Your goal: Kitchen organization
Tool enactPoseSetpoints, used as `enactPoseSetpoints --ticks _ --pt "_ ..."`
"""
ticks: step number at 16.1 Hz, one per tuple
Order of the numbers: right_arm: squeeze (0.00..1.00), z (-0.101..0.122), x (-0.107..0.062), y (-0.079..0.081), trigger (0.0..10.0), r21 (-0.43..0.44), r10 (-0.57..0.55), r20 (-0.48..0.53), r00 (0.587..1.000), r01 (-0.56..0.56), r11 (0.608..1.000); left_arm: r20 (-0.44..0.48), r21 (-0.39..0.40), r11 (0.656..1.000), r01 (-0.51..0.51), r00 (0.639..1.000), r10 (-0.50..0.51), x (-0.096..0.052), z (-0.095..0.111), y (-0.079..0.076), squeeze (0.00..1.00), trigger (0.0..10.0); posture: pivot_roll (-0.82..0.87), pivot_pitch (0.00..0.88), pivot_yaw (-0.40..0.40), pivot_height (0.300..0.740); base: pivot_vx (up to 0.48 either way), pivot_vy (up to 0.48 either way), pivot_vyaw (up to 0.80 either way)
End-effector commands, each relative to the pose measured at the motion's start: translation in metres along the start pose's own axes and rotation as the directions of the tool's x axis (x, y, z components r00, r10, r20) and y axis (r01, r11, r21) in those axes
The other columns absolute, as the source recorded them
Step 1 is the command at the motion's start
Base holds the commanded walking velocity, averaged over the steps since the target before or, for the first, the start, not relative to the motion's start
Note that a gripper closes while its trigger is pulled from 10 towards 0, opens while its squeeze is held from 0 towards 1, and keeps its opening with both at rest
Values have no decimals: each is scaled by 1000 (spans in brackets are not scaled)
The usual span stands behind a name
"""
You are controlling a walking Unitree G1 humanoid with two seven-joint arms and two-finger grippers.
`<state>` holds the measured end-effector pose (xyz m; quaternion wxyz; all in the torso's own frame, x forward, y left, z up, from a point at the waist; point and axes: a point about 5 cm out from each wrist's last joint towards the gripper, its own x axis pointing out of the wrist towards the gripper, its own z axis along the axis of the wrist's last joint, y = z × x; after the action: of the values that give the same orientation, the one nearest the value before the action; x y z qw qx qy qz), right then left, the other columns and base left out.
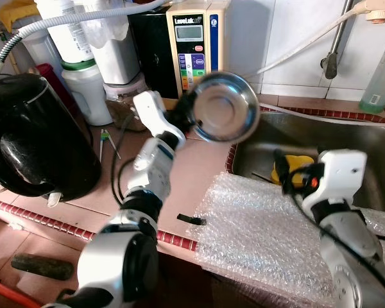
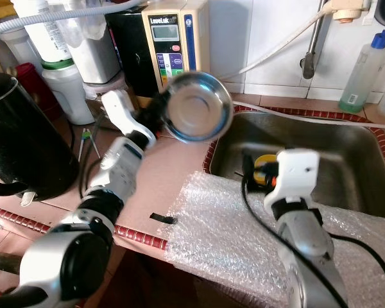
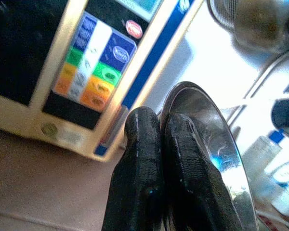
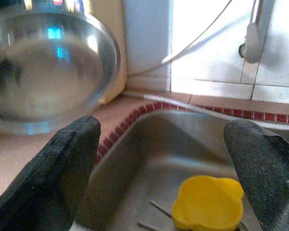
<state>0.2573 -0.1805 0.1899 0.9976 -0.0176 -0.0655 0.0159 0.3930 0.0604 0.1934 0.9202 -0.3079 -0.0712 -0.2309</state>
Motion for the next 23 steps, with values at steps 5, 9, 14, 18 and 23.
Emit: enactPoseSetpoints --ticks 5,9,14,18,23 --pt "0 7 5 -11 10000 71 -75 21 997 73 995 12 2 986 166 986 -166 -1 0 -19 0 0 -115 0 123 740 0 0 0" --pt "0 2 7 -16 10000 92 -98 5 995 98 991 8 8 978 208 978 -208 -5 -1 -21 0 0 -113 0 121 740 0 0 0" --pt "0 6 15 -13 10000 101 -73 23 997 70 992 -20 1 961 278 960 -278 -8 -9 -32 0 0 -113 0 121 740 0 0 0" --pt "0 6 26 -9 10000 120 -49 23 999 46 992 -64 -31 908 418 906 -419 -14 -16 -50 0 0 -109 0 121 740 0 0 0" --pt "0 0 42 0 706 172 -2 -17 1000 5 985 -100 -33 886 463 881 -463 -20 -20 -55 0 0 -109 0 122 740 0 0 0"
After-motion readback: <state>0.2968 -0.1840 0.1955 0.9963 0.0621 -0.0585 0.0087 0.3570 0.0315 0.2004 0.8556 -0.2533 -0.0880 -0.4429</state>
